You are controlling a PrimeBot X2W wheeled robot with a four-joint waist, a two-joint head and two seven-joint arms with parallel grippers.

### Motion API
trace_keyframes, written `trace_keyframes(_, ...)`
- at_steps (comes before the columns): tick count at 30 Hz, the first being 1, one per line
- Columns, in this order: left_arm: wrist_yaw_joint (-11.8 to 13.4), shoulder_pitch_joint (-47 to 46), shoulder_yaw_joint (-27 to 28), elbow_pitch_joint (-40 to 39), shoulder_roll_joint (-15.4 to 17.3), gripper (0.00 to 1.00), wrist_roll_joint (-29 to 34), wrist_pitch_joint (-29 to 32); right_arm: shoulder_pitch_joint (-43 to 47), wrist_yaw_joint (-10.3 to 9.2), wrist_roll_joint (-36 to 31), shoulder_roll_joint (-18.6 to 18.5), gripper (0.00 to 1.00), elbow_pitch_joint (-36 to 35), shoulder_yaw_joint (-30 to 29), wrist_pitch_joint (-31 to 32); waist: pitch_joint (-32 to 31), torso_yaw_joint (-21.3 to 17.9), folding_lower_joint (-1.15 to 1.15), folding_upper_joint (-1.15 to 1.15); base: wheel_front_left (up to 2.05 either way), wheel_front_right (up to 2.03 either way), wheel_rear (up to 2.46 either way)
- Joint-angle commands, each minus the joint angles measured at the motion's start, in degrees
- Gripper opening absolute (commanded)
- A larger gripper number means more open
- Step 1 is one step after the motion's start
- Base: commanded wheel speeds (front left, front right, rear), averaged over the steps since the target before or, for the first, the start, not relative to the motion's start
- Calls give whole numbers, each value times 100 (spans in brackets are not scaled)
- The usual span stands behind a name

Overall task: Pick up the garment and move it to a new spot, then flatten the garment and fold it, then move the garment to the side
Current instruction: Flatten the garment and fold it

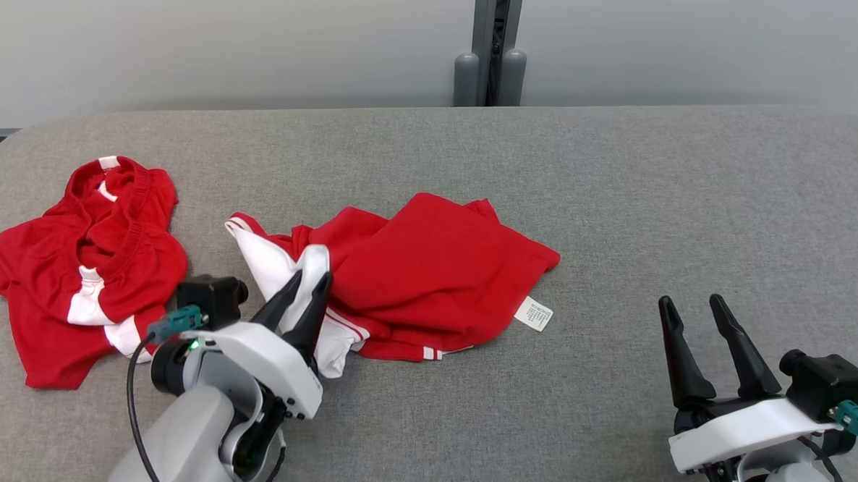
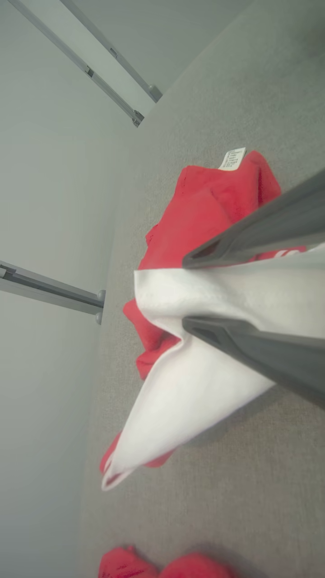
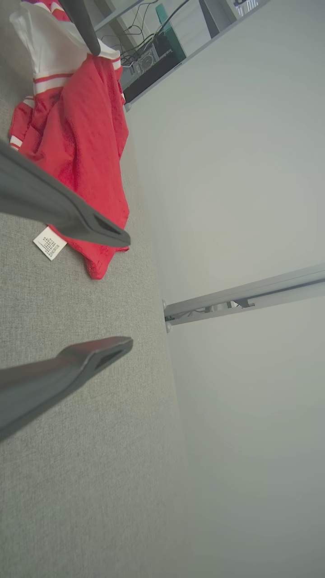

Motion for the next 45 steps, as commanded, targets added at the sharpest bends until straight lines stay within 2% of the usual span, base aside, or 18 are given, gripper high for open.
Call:
trace_keyframes(1,57,133,28,-63,29,92,-56,-19,47,11,30,-52,100,-6,-21,-15,4,-11,0,0,0,0,0)
trace_keyframes(5,198,443,76,-170,97,100,-134,-13,90,11,50,-82,100,-6,-42,-15,5,-20,0,0,0,0,0)
trace_keyframes(10,400,732,188,-101,149,100,-252,-40,84,11,28,-94,100,-2,-45,-15,-17,-14,0,0,0,0,0)
trace_keyframes(14,465,865,242,-53,137,100,-323,-92,101,11,17,-96,100,-3,-45,-15,-45,2,0,0,0,0,0)
trace_keyframes(20,595,948,304,-404,236,100,-194,-330,149,11,7,-122,100,-27,-86,-15,-63,59,0,0,0,0,0)
trace_keyframes(28,1082,1091,298,-1242,504,100,257,-513,184,11,-2,-145,100,-28,-60,-15,-133,63,0,0,0,0,0)
trace_keyframes(34,1380,1397,380,-1660,640,100,365,-551,213,11,11,-160,100,-27,-29,-15,-179,9,0,0,0,0,0)
trace_keyframes(39,1721,1699,588,-1972,581,100,307,-593,265,11,43,-179,100,-20,-41,-15,-183,26,0,0,0,0,0)
trace_keyframes(45,1808,1860,607,-1992,547,100,318,-610,255,11,71,-211,100,-49,18,-14,-147,88,0,0,0,0,0)
